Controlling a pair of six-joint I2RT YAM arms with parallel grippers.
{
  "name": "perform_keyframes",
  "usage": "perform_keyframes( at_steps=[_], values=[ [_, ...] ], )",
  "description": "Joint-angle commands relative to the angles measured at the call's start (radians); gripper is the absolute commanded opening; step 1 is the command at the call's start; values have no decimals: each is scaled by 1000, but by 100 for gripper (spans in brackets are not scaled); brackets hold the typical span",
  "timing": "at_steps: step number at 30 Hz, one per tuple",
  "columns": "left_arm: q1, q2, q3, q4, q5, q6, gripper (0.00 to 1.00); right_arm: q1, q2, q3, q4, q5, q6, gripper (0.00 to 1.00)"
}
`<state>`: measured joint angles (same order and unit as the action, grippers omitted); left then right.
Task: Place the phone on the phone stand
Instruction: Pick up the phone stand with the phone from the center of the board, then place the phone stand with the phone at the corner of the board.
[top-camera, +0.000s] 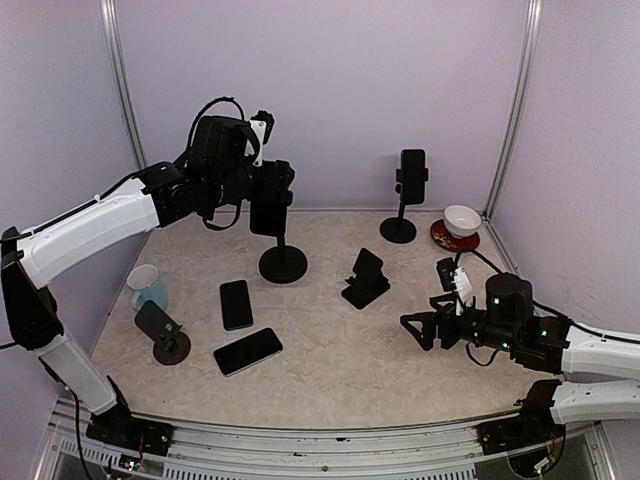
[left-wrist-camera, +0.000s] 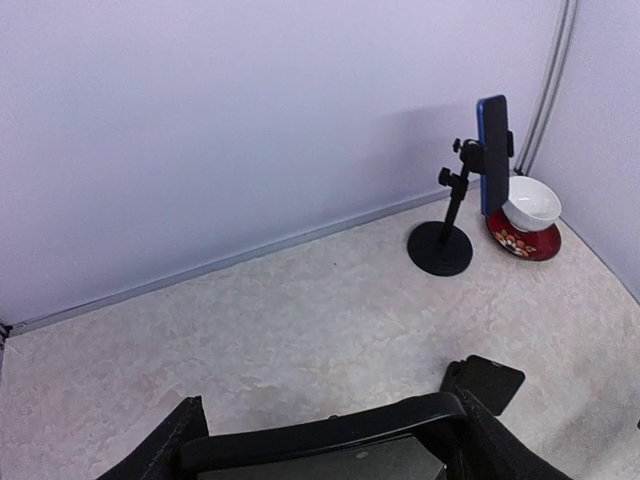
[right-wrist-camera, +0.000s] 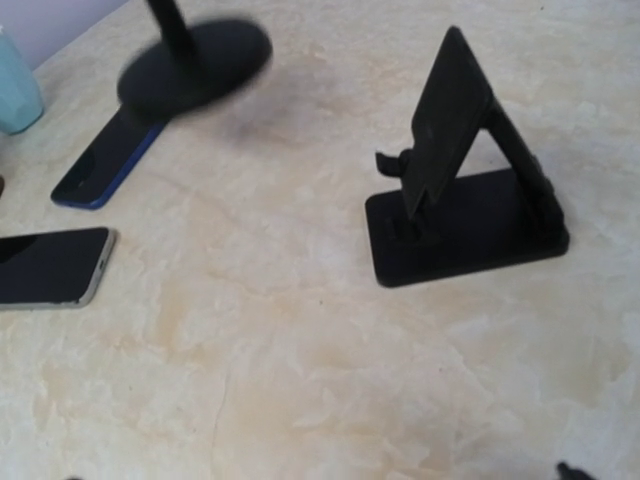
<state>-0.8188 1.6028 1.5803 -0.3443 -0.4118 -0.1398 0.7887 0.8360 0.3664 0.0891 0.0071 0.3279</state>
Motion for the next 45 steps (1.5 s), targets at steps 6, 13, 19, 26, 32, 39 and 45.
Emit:
perform_keyframes(
  at_steps=[6, 13, 19, 26, 32, 39, 45],
  values=[
    [194, 54, 211, 54, 107, 110, 58, -11, -1, -28, 75, -48, 6, 100],
    [334, 137, 290, 35, 170, 155, 58, -11, -20, -38, 74, -60, 10, 100],
    [418, 194, 339, 27, 223, 188, 58, -11, -65, -50, 43, 0, 9, 100],
    [492, 232, 367, 47, 279, 245, 59, -11, -100, -88, 37, 86, 27, 100],
    [569, 261, 366, 86, 372, 274, 59, -11, -136, -113, 29, 151, 45, 100],
    [661, 285, 336, 169, 459, 275, 59, -11, -213, -149, 43, 212, 62, 100],
    [708, 332, 368, 207, 526, 264, 59, -11, -238, -179, 75, 216, 60, 100]
  ],
)
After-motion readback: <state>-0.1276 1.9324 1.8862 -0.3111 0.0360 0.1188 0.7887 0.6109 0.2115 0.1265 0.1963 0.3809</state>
